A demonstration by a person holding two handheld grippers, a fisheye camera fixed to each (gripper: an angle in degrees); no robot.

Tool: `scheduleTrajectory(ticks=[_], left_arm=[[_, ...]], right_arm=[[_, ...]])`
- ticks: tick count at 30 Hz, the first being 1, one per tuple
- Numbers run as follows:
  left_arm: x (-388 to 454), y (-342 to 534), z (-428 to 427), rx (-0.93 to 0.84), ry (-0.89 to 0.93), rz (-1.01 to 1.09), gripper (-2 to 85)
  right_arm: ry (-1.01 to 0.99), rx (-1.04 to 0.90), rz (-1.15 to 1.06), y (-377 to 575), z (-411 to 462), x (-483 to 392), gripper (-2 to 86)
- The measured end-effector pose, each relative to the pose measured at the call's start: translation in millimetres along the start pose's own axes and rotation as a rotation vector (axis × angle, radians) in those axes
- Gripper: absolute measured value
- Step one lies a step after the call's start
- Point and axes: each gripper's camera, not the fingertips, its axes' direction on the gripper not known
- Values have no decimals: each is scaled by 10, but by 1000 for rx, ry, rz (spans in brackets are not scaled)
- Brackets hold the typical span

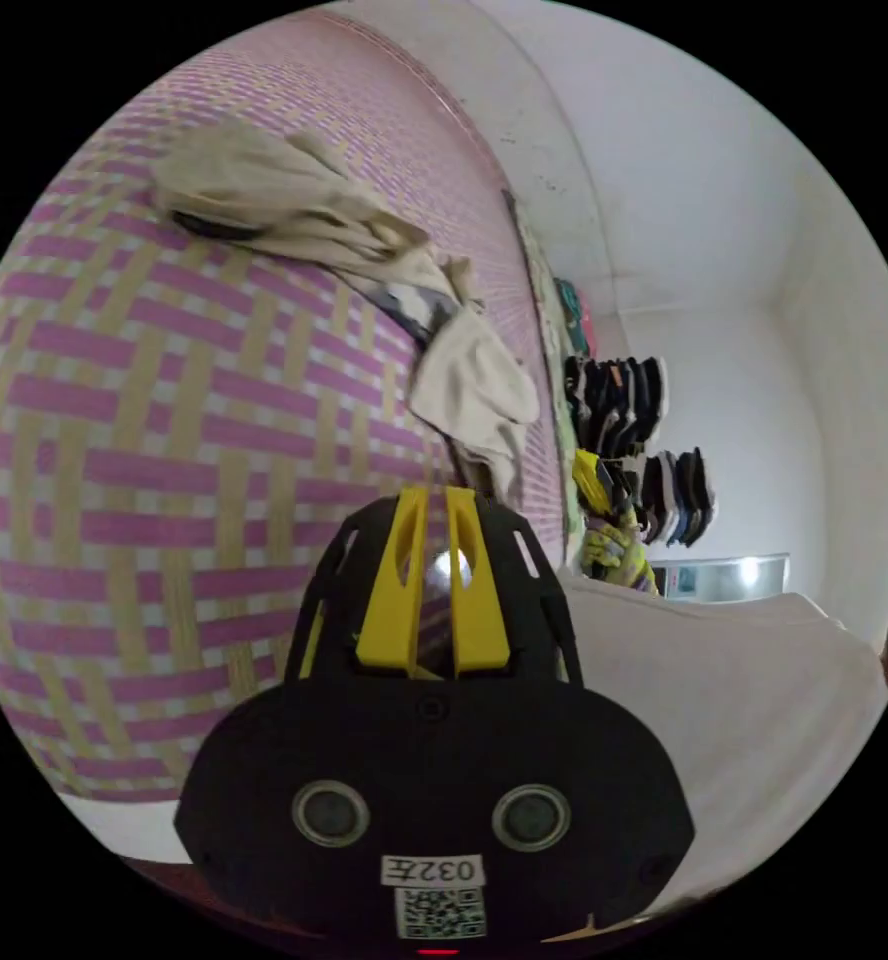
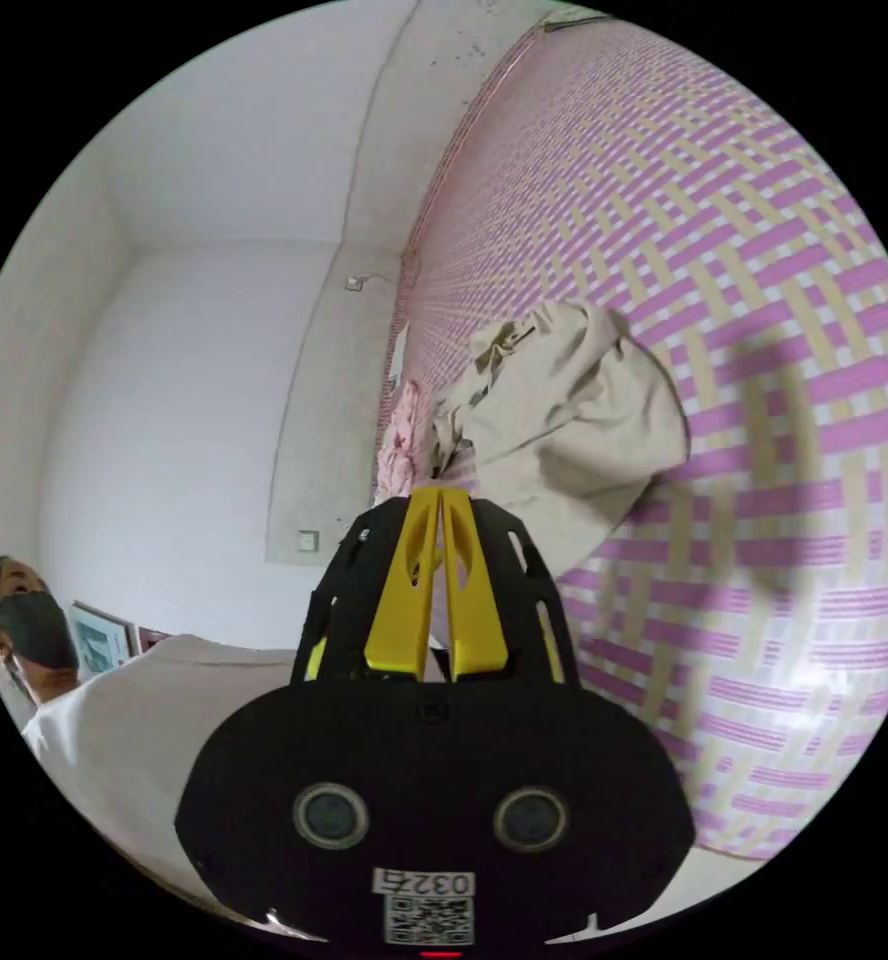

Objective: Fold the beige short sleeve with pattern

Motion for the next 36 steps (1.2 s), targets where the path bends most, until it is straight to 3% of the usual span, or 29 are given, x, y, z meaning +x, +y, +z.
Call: scheduleTrajectory(ticks=[4, 12, 20, 24, 26, 30, 36], left_arm=[[-98, -17, -125, 64, -34, -87, -5], [40, -577, 214, 26, 30, -80, -2], [277, -956, 541, -101, 19, 7, 6], [232, -1004, 534, -110, 48, 3, 7], [175, -1031, 451, -94, 63, -7, 7], [82, -1034, 268, -53, 57, -11, 14], [17, -1175, 148, -33, 64, -6, 66]], right_arm=[[139, 35, -11, 179, -182, 92, -9], [485, -48, -283, 293, 80, -363, 19], [895, -277, -753, 29, 1008, -1057, 69], [1016, -431, -827, -75, 1453, -987, 64], [1070, -560, -799, -133, 1633, -812, 20], [930, -455, -749, -200, 1268, -998, -6], [467, -67, -683, -276, -248, -1604, -10]])
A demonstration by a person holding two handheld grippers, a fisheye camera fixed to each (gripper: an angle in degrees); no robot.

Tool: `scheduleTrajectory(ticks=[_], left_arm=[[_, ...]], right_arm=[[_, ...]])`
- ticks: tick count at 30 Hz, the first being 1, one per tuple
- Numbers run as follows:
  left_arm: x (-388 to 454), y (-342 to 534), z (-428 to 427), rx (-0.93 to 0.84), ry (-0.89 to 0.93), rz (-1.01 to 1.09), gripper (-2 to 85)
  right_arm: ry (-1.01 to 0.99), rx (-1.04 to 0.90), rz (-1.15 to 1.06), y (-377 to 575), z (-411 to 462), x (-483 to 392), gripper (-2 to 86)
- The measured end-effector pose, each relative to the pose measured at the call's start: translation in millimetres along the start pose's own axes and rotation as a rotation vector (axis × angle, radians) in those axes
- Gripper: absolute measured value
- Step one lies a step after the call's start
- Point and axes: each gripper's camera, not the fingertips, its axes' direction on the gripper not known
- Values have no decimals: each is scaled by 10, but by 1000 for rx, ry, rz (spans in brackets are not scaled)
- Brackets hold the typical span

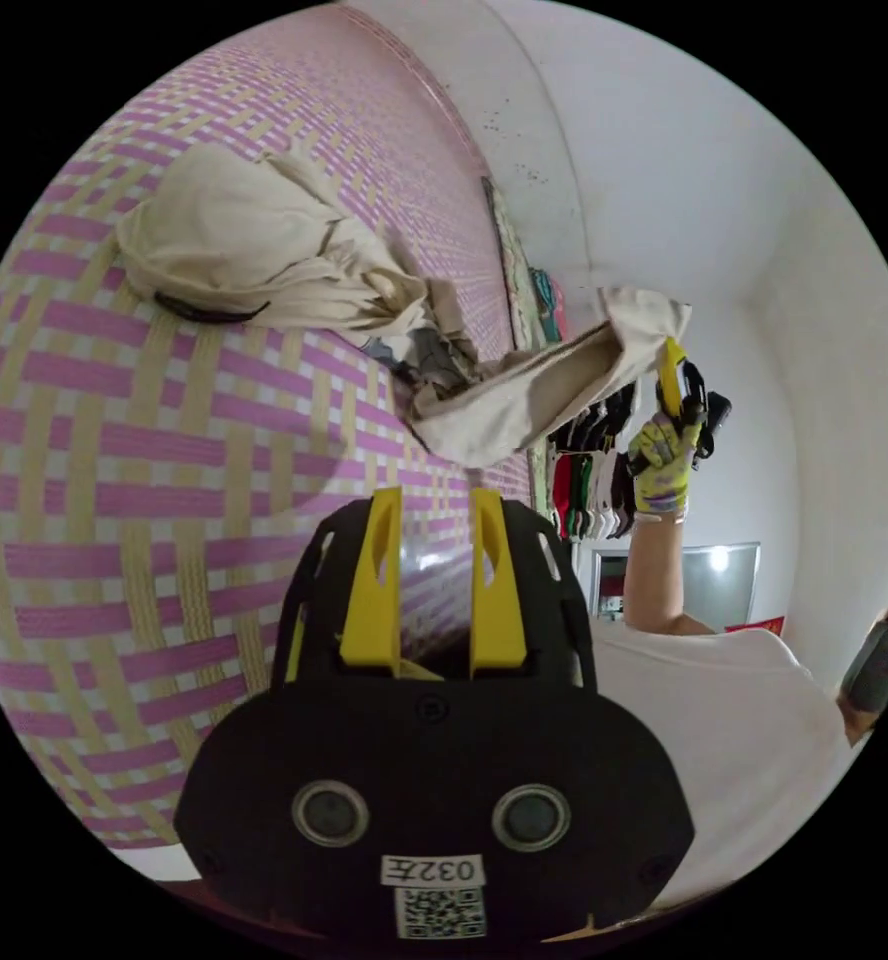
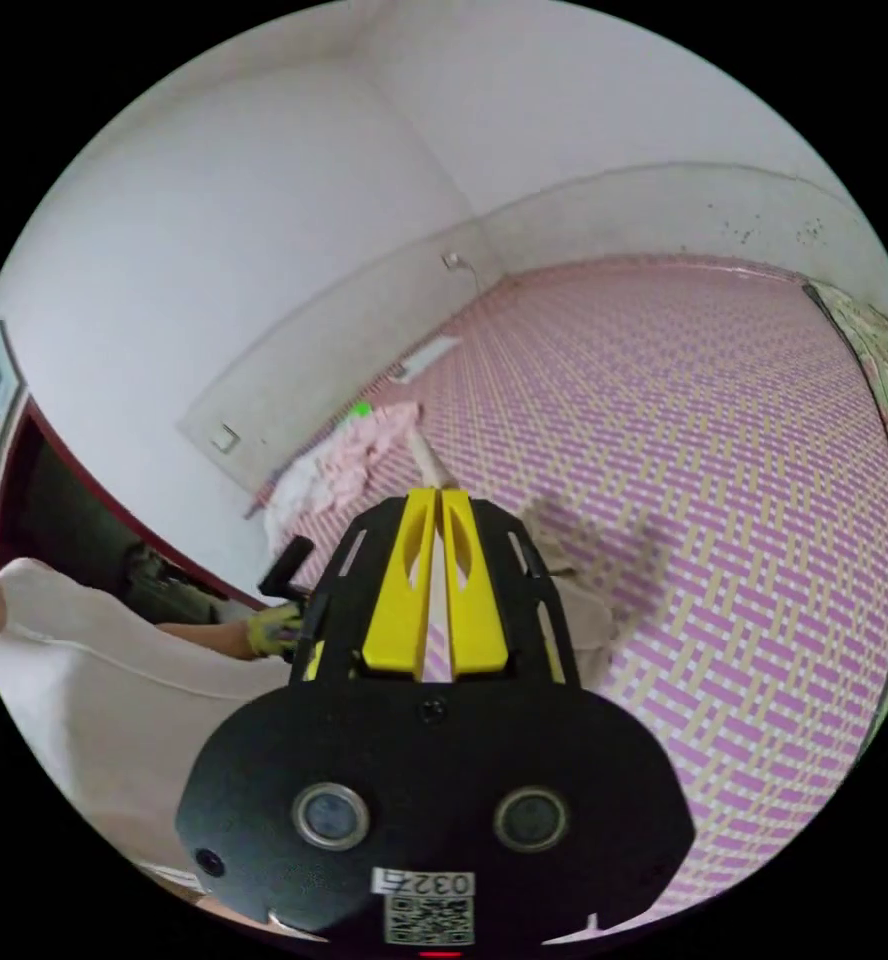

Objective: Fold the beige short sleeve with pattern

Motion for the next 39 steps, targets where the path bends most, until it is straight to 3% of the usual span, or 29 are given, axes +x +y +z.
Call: scheduleTrajectory(ticks=[7, 15, 21, 23, 28, 34, 39], left_arm=[[421, -423, -151, 39, 18, 194, 84], [494, -653, -63, -31, 158, 188, 102], [500, -691, -232, 110, 419, 193, 89], [583, -715, -370, 122, 549, 242, 4], [1172, -873, -1537, 376, 719, 458, -8], [3252, -524, -3041, 493, 418, 1048, -9], [4308, 303, -3677, 627, 391, 1310, -9]], right_arm=[[-257, 233, -49, 370, -1230, 36, -10], [-474, 381, -67, 904, -1866, 114, -10], [-616, 388, -190, 1227, -2194, 57, -10], [-662, 418, -183, 1391, -2335, 141, -10], [-541, 538, -165, 1730, -2958, 292, -10], [-232, 563, -312, 1683, -3687, -189, -10], [-228, 680, -480, 1655, -4194, -744, -10]])
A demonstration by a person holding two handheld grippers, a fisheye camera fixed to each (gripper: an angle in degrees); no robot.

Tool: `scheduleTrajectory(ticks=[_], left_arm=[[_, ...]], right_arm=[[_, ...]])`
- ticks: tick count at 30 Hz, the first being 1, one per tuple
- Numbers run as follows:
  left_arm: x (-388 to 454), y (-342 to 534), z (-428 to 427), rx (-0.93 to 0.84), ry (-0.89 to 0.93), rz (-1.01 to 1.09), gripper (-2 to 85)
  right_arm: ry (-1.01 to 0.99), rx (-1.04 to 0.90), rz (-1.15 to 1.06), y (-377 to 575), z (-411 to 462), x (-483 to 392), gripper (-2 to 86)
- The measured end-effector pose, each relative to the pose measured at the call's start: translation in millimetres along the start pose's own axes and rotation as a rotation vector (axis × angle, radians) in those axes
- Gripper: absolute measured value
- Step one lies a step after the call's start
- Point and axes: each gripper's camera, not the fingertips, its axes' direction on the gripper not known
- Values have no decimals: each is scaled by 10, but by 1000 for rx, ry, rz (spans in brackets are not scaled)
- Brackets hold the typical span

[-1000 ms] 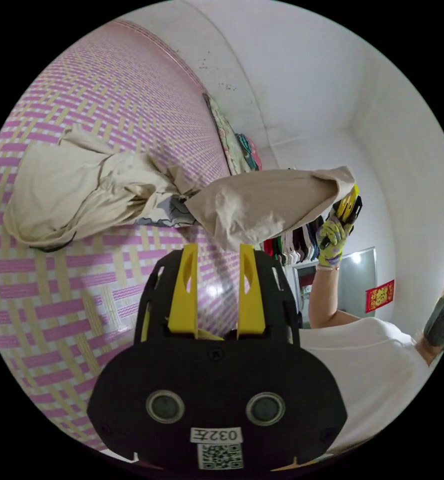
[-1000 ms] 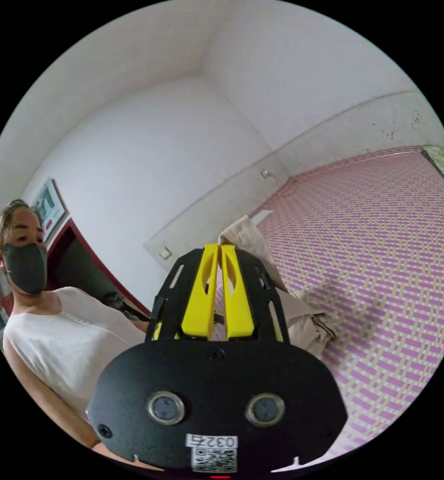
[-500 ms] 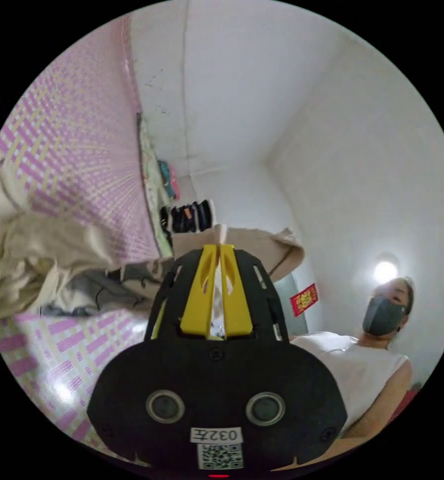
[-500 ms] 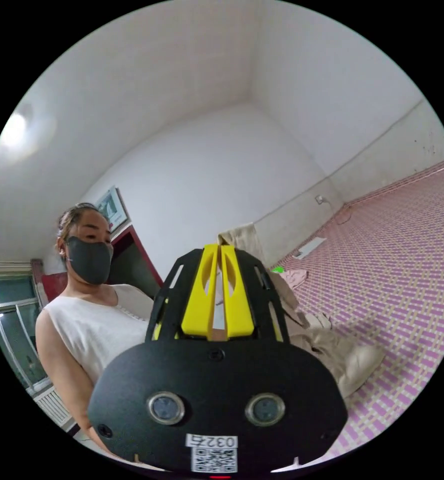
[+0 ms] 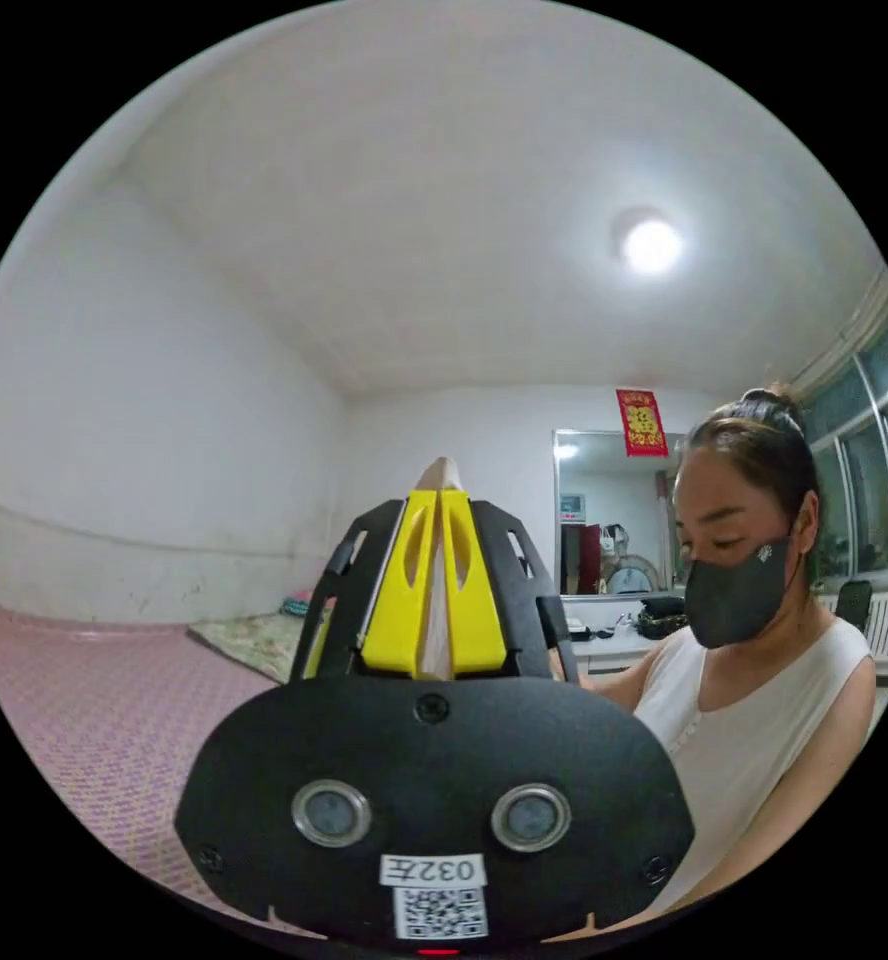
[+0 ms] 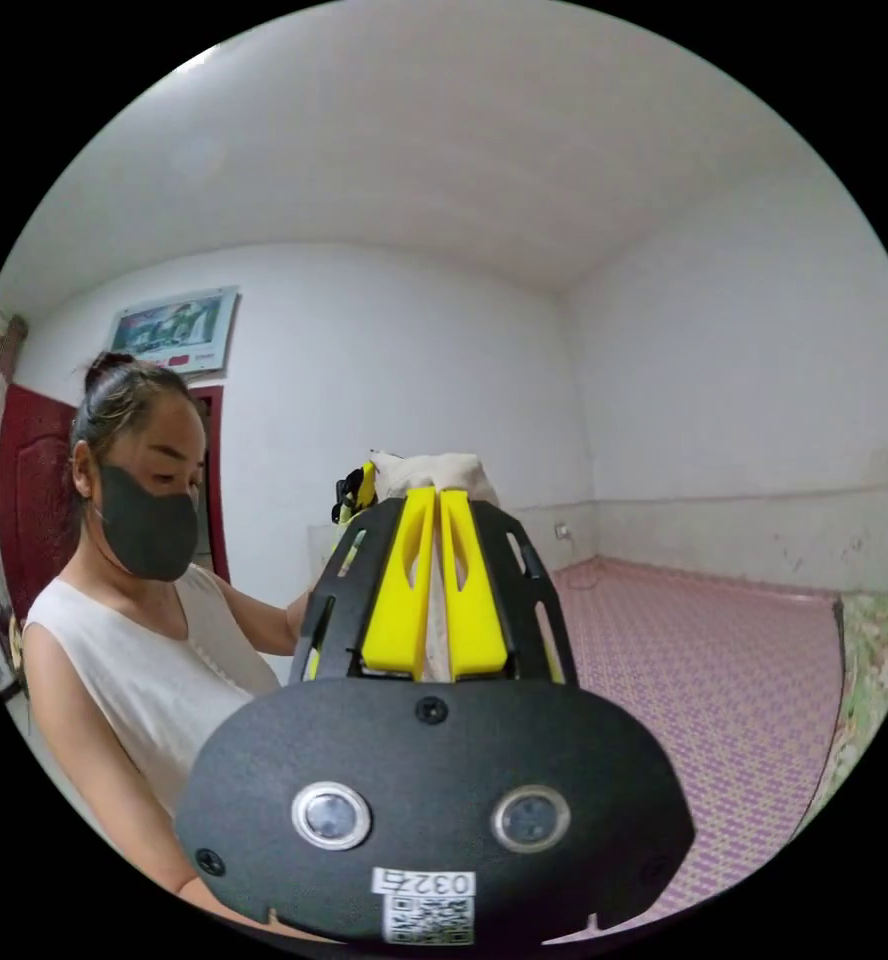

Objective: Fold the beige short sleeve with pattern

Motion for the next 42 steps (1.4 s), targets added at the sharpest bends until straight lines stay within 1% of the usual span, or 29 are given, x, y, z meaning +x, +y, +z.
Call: scheduleTrajectory(ticks=[2, 5, 9, 12, 15, 17, 19, 21, 22, 23, 24, 26, 27, 29, 30, 32, 33, 35, 36, 38, 39, 41, 42], left_arm=[[445, -344, -60, 18, -21, 86, -9], [868, -683, -137, 17, -79, 158, -9], [1011, -912, -132, -31, -205, 154, -10], [776, -864, -21, -97, -315, 107, -10], [212, -573, 132, -209, -458, -17, -10], [-344, -197, 301, -349, -617, -117, -10], [-705, -19, 357, -400, -656, -198, -10], [-946, -60, 298, -327, -600, -299, -10], [-1007, -198, 240, -234, -545, -328, -10], [-960, -403, 207, -150, -509, -291, -10], [-892, -520, 202, -119, -502, -250, -10], [-389, -938, 181, -35, -459, -8, -10], [-237, -1006, 162, -21, -441, 52, -10], [316, -1084, 25, 1, -374, 241, -10], [436, -1058, -18, -4, -363, 278, -10], [788, -773, -197, -51, -325, 366, -10], [841, -661, -238, -74, -317, 370, -10], [949, -61, -370, -197, -309, 349, -10], [951, 126, -396, -230, -319, 331, -10], [841, 970, -475, -369, -369, 185, -10], [794, 1201, -494, -402, -381, 132, -10], [638, 2153, -565, -477, -410, -94, -9], [604, 2400, -568, -514, -419, -136, -9]], right_arm=[[-30, 37, -96, -224, -62, -313, -10], [-30, 61, -204, -481, -128, -664, -9], [11, 35, -261, -705, -74, -811, -9], [52, -22, -210, -733, 158, -580, -10], [127, -133, -94, -553, 553, -49, -10], [193, -249, -37, -290, 936, 454, -10], [197, -307, 58, -155, 1190, 825, -10], [243, -341, 77, -177, 1414, 1010, -10], [301, -354, 10, -308, 1541, 977, -10], [330, -330, -74, -501, 1616, 867, -10], [328, -303, -114, -614, 1633, 792, -10], [299, -176, -263, -1051, 1619, 408, -10], [303, -156, -308, -1136, 1613, 294, -10], [317, -134, -470, -1319, 1595, -117, -10], [307, -136, -500, -1323, 1587, -196, -9], [215, -179, -573, -1185, 1586, -387, -9], [194, -201, -580, -1120, 1602, -406, -9], [138, -321, -580, -715, 1749, -398, -9], [128, -354, -566, -585, 1806, -369, -9], [72, -495, -476, 14, 2088, -164, -9], [61, -528, -437, 181, 2172, -85, -9], [7, -644, -218, 928, 2519, 322, -8], [-3, -667, -161, 1141, 2601, 422, -7]])
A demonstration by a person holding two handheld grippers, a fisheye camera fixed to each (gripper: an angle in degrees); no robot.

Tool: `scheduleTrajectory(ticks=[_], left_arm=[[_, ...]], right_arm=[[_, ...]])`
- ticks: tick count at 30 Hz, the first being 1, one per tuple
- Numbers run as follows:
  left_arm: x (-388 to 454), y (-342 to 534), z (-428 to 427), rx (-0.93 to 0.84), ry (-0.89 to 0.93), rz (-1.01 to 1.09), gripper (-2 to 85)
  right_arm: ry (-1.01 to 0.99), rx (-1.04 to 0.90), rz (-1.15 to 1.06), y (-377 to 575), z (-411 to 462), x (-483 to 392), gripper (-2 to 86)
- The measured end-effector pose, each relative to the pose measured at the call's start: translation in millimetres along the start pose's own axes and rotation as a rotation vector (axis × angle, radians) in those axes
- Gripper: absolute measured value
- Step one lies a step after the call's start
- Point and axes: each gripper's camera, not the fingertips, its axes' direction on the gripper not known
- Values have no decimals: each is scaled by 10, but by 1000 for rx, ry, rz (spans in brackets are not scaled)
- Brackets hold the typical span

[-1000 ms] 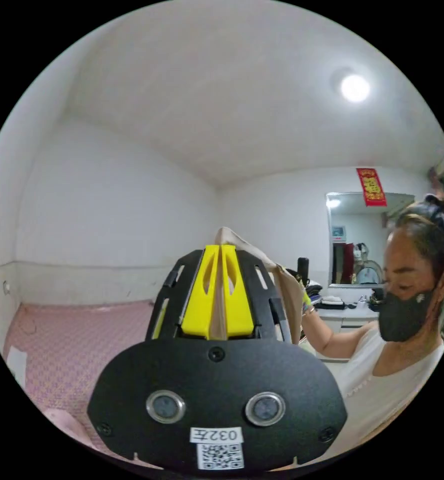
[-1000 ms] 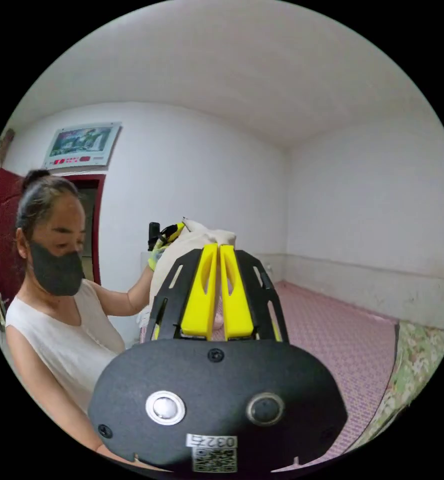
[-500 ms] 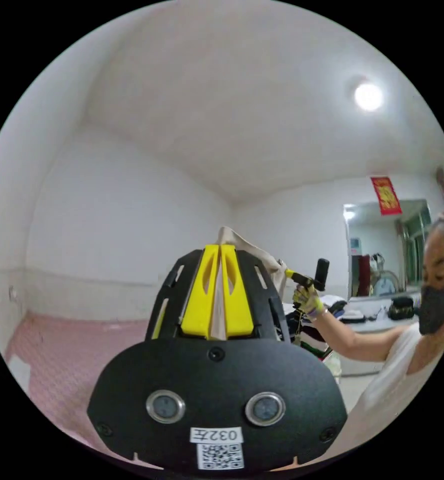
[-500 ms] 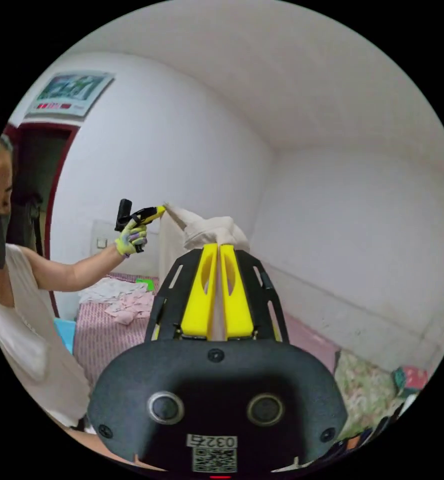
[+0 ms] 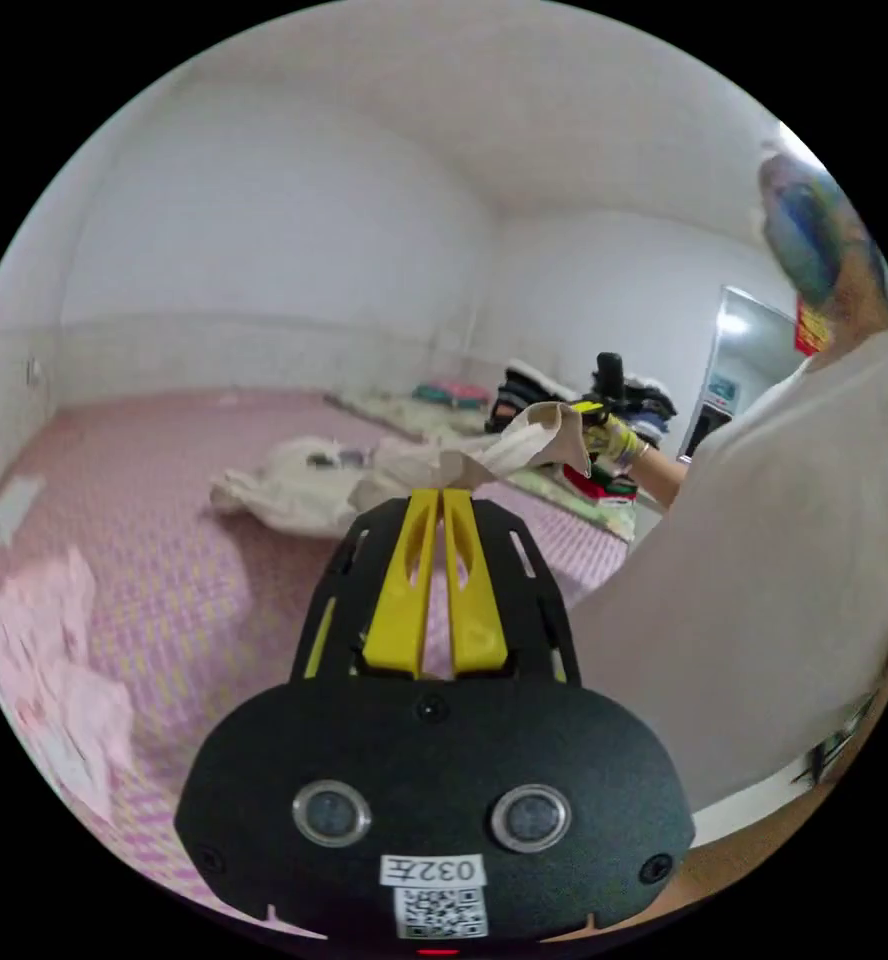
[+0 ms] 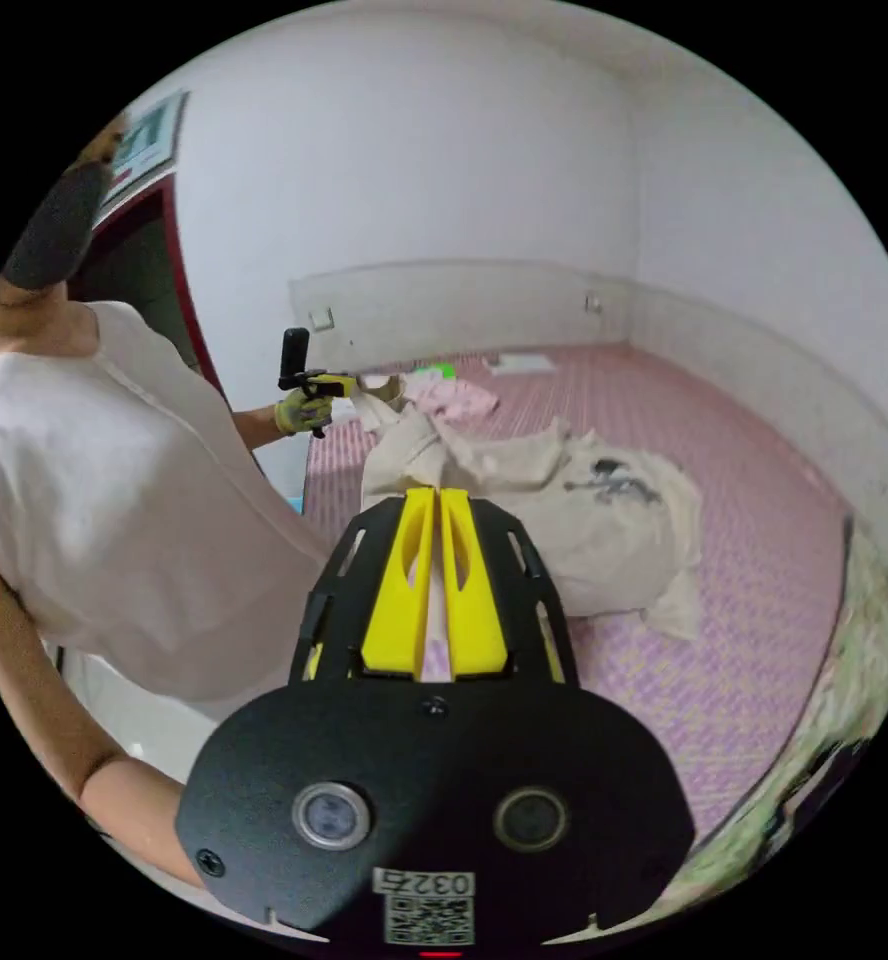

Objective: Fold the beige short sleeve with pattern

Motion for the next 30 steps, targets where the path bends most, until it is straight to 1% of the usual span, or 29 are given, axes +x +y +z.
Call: scheduleTrajectory(ticks=[2, 3, 5, 6, 7, 8, 10, 11, 13, 15, 17, 19, 22, 26, 28, 30], left_arm=[[-248, 803, 522, -211, 65, -236, -7], [-298, 989, 623, -248, 91, -290, -7], [-392, 1548, 900, -375, 126, -430, 0], [-401, 1635, 944, -408, 125, -451, 3], [-412, 1750, 999, -447, 122, -487, 15], [-435, 1811, 1035, -477, 130, -528, 34], [-494, 1860, 1047, -505, 144, -588, 42], [-532, 1878, 1012, -504, 142, -611, 41], [-597, 1908, 903, -472, 109, -656, 41], [-664, 1942, 753, -409, 78, -719, 43], [-703, 1989, 547, -309, 29, -797, 52], [-695, 2020, 475, -280, -8, -842, 64], [-651, 2047, 544, -314, -42, -901, 91], [-568, 2038, 766, -346, -25, -980, 107], [-508, 1970, 854, -344, -35, -985, 112], [-442, 1867, 979, -382, -68, -965, 116]], right_arm=[[-95, -119, 179, 555, 810, 187, -2], [-121, -157, 239, 703, 1010, 237, 1], [-260, -300, 473, 1265, 1665, 404, 18], [-261, -326, 530, 1383, 1766, 434, 23], [-239, -357, 633, 1598, 1901, 482, 28], [-203, -363, 732, 1773, 1952, 530, 32], [-131, -353, 884, 1995, 1952, 610, 34], [-108, -353, 963, 2112, 1948, 647, 35], [-73, -374, 1052, 2254, 1963, 679, 38], [-58, -383, 1100, 2332, 1982, 673, 45], [-59, -372, 1160, 2413, 1999, 648, 60], [-67, -347, 1219, 2487, 2003, 631, 73], [-129, -317, 1303, 2586, 2054, 617, 86], [-178, -311, 1358, 2594, 2176, 646, 86], [-191, -310, 1378, 2580, 2222, 696, 85], [-213, -323, 1386, 2555, 2283, 746, 84]])
